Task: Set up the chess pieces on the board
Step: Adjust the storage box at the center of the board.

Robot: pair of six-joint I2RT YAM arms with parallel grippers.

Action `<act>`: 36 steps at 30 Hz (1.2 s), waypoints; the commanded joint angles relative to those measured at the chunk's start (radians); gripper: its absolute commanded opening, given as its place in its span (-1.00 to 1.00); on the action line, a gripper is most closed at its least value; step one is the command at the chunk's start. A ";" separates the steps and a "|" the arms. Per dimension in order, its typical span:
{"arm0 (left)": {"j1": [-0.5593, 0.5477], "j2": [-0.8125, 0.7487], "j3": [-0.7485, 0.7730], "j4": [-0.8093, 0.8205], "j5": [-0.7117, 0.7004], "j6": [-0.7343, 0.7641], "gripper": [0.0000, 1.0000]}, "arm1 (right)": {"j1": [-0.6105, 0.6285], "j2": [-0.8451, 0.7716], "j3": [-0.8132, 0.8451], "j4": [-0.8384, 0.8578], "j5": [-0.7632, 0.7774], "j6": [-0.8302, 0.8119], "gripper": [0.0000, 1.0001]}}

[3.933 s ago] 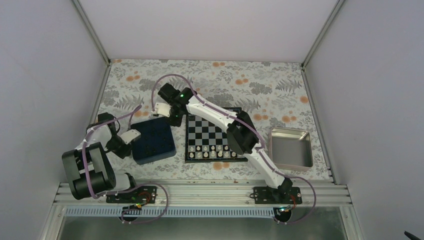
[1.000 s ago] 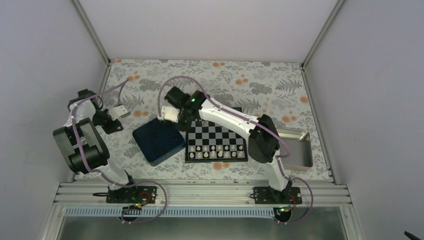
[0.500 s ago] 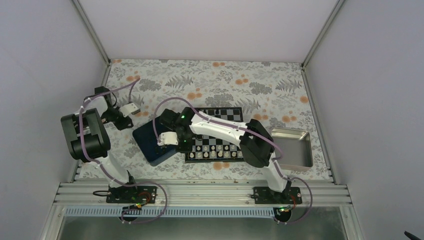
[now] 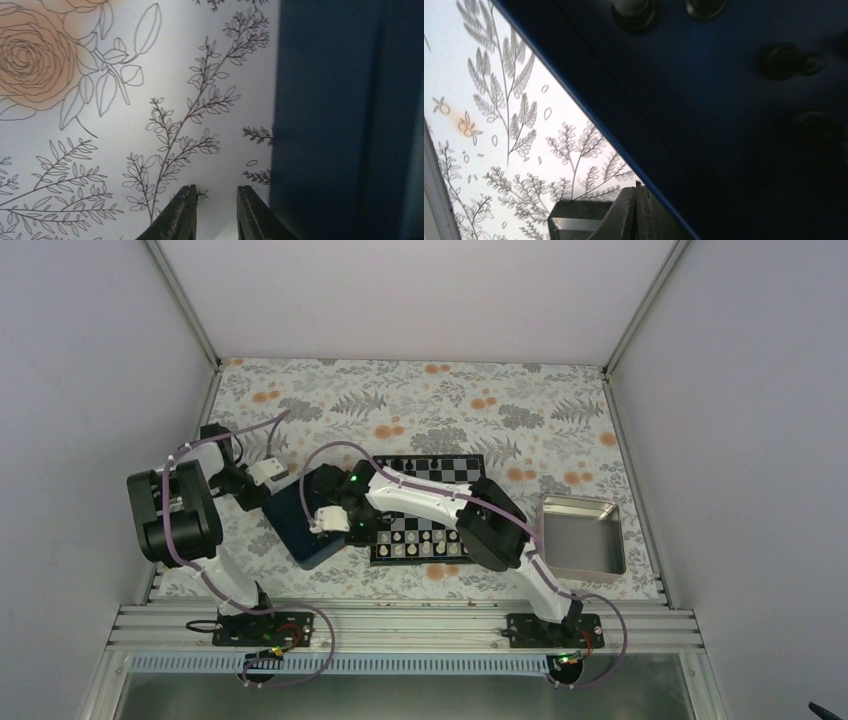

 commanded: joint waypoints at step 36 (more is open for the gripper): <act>0.000 -0.268 -0.229 -0.210 -0.005 0.092 -0.55 | -0.132 0.022 0.338 -0.024 0.070 -0.079 -0.76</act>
